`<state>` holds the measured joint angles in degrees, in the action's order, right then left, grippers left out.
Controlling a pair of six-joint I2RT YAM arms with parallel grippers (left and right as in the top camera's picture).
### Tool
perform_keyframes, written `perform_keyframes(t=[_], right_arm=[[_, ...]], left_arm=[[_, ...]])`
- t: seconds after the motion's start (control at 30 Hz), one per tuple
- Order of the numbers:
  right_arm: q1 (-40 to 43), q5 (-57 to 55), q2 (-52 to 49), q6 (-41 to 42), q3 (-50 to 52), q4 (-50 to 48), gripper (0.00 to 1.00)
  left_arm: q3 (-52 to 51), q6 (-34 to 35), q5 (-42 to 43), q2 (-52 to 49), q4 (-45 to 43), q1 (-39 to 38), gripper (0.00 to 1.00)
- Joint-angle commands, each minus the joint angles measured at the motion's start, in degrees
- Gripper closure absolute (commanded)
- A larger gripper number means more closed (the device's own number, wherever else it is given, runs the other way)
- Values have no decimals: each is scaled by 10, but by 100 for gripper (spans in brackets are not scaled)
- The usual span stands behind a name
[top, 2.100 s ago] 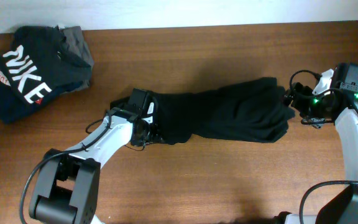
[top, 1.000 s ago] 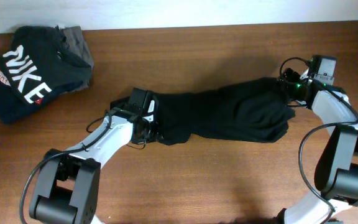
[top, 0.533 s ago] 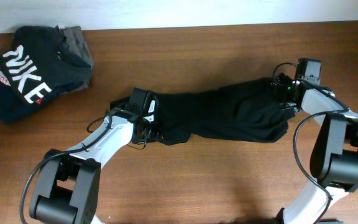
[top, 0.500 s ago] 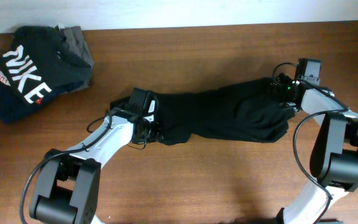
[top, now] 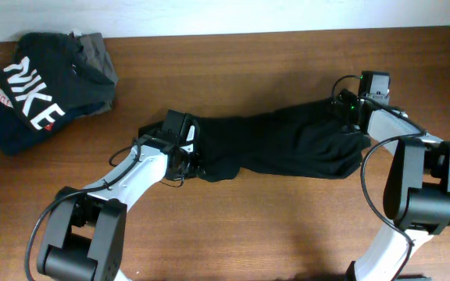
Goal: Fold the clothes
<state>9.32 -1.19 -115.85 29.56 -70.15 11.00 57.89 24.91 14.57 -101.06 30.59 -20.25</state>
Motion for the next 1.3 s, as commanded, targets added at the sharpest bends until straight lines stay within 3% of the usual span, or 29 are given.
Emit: perform_keyframes(t=[0.0,0.07,0.13,0.33,0.53,0.67,0.97,1.27], right_arm=[[-3,-18,-29,-3,-7,1,19],[-3,-19,-29,-3,-8,-2,28],[-3,1,-29,-3,-22,7,53],[-3,14,-28,-3,-119,99,96],[-3,3,-27,-33,-242,230,96],[-3,-11,-22,-45,-305,316,96],[-3,-10,57,-45,-308,388,96],[-3,-10,199,-45,-308,497,96]], left_arm=[[-4,-1,-4,-4,-2,-3,99],[-4,-1,-4,-4,-2,-3,99],[-4,-1,-7,-4,-2,-3,99],[-4,-1,-6,-4,-2,-3,99],[15,-4,-6,19,16,-2,99],[43,-32,-8,111,52,-2,99],[66,-53,-40,331,81,-2,99],[91,-53,-87,451,101,-2,99]])
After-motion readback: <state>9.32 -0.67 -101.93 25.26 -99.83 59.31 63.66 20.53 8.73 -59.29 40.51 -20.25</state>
